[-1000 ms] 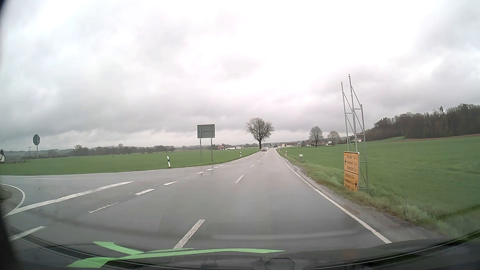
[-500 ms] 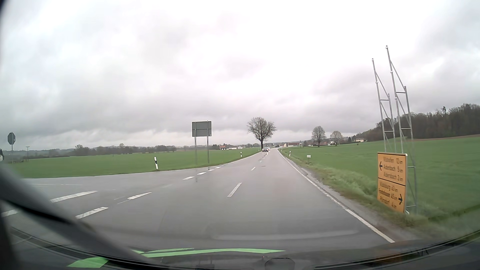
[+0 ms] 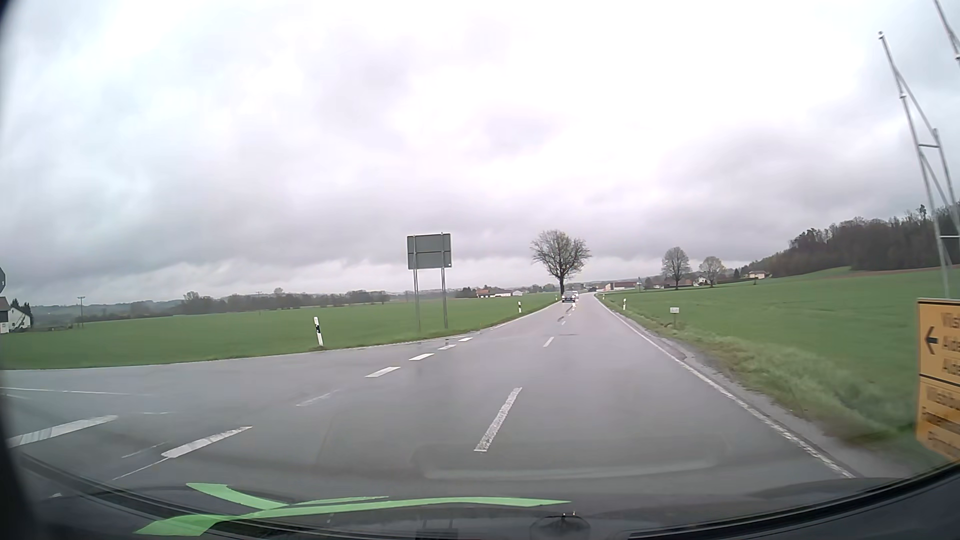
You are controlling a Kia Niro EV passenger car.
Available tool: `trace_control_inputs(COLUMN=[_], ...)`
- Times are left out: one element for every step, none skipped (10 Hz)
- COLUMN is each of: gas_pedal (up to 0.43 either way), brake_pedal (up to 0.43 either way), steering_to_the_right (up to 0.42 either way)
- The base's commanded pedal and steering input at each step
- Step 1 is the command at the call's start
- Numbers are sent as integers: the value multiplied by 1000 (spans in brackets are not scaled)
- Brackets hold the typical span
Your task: Follow the waypoints while adhering to traffic rules and regulations
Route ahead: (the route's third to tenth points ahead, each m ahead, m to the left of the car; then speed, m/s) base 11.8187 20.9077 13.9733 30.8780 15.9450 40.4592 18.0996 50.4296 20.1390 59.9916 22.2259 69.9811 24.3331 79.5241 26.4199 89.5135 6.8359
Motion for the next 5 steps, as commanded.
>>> trace_control_inputs(gas_pedal=[0, 0, 0, 0, 0], brake_pedal=[140, 134, 122, 73, 6], steering_to_the_right=[-235, -265, -286, -310, -336])
